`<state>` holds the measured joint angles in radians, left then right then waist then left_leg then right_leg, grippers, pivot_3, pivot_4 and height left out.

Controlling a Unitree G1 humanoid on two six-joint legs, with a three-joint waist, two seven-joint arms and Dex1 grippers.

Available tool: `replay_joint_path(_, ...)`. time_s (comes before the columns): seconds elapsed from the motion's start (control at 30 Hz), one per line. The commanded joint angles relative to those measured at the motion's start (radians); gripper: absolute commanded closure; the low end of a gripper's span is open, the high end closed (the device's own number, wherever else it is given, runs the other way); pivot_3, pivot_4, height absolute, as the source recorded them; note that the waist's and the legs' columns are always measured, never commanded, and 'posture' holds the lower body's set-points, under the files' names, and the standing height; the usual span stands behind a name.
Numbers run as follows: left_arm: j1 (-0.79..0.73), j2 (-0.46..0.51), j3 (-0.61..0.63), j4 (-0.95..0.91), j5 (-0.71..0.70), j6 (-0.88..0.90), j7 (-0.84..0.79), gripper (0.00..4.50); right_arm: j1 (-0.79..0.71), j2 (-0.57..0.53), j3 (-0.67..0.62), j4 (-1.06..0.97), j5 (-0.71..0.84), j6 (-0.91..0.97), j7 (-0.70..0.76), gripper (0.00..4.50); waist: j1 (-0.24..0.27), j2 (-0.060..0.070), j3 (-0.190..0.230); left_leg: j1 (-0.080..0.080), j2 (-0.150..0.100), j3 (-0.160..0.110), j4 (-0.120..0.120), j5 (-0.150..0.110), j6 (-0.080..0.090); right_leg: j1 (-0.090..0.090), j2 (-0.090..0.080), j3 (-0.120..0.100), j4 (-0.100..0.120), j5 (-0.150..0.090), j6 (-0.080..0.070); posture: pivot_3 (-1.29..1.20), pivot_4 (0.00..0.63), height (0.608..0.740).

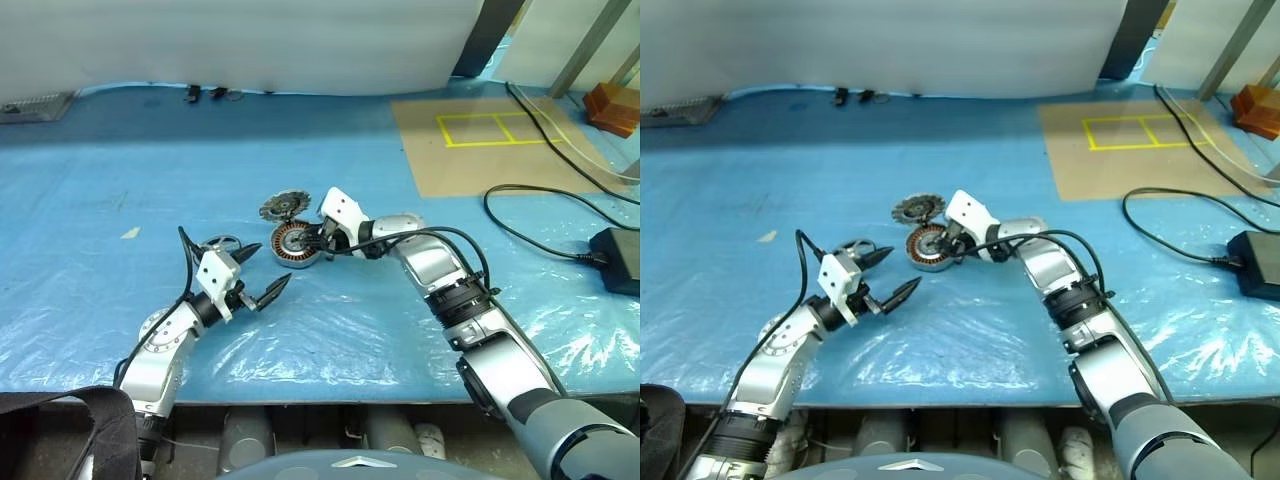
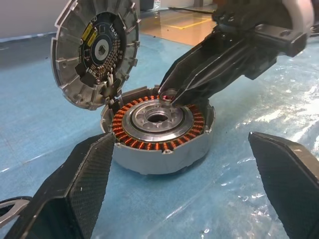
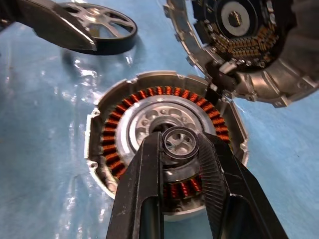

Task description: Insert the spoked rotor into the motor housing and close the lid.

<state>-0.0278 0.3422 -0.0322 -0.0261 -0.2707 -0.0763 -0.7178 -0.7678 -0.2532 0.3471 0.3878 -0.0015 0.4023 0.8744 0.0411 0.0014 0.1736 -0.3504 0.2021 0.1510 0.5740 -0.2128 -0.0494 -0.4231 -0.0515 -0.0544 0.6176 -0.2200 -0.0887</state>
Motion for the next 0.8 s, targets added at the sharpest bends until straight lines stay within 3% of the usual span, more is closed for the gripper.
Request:
replay_joint_path(0.03, 0.004, 0.004, 0.011, -0.043, -0.011, -0.008, 0.001, 0.0, -0.052, 0.032, -0.012, 0.033, -0.001, -0.033, -0.013, 3.82, -0.001, 0.0, 0.0, 0.0, 0.0, 0.0, 0.0, 0.0, 0.0, 0.0, 0.0, 0.0, 0.0, 0.0, 0.0, 0.0, 0.15, 0.74)
replay_joint_path(0.8, 0.002, 0.008, 0.016, -0.029, -0.009, -0.008, 0.004, 0.0, -0.049, 0.046, 0.006, 0.074, -0.034, -0.08, 0.045, 3.82, 0.0, 0.0, 0.0, 0.0, 0.0, 0.0, 0.001, 0.0, 0.0, 0.0, 0.0, 0.0, 0.001, 0.0, 0.0, 0.0, 0.15, 0.74)
